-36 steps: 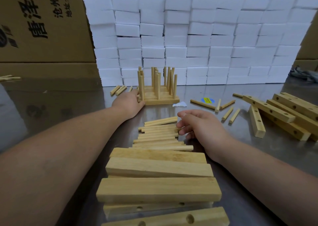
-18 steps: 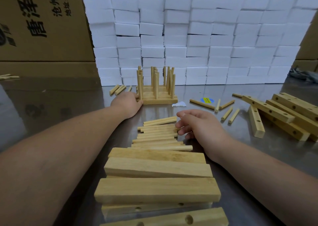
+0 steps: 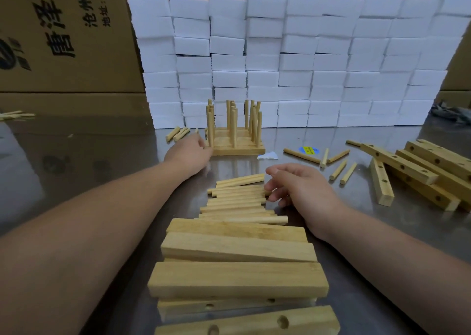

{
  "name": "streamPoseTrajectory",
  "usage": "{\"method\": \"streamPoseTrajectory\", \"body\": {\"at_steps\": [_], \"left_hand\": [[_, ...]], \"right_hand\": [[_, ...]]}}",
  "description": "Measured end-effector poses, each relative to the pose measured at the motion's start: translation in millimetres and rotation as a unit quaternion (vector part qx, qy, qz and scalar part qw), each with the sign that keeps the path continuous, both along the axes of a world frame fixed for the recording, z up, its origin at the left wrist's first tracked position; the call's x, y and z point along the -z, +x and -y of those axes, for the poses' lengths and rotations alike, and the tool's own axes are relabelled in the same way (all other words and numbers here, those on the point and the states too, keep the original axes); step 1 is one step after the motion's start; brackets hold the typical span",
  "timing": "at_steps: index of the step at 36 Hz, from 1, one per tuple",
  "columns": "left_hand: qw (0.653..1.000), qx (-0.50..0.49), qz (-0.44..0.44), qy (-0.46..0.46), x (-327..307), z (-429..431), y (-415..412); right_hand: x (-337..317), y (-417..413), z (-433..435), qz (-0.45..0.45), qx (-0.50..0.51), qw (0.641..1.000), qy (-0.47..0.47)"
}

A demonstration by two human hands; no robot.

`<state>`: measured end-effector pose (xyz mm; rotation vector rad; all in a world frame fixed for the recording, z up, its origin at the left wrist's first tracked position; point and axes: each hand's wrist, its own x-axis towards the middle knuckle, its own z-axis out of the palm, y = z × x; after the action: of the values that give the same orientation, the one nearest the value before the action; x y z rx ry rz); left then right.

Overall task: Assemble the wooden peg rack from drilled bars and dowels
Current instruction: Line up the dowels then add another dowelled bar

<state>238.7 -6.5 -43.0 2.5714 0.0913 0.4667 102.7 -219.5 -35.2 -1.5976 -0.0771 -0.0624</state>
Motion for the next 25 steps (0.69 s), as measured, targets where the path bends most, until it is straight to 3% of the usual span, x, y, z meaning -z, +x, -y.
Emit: {"method": "streamPoseTrajectory", "body": {"at_steps": [6,11,12,16,22,25], "left_hand": [[0.984,0.137,-0.045,-0.103,-5.6,4.9,-36.9],[0.952,0.183,-0.083,-0.23,-6.8,9.6,-68.7],[0.95,0.19,-0.094,-0.23,-7.0,10.2,-75.4],[0.96,0.235,-0.123,-0.087,-5.1,14.8,-92.0],[0.968,0.206,-0.121,-0.081,-3.8,16.2,-99.6],[0.973,0.192,-0.097,-0.084,-3.1,13.5,-99.0]], "right_hand": [[1.8,1.6,0.1,0.016,0.006,0.999,-0.046],[2.3,0.5,-0.1,0.032,0.004,0.997,-0.066],[2.3,0.5,-0.2,0.032,0.004,0.997,-0.066],[2.0,0.1,-1.1,0.028,0.007,0.997,-0.067],[3.1,0.7,-1.0,0.047,0.041,0.995,-0.075],[3.8,2.0,1.6,0.08,0.098,0.982,-0.143]]}}
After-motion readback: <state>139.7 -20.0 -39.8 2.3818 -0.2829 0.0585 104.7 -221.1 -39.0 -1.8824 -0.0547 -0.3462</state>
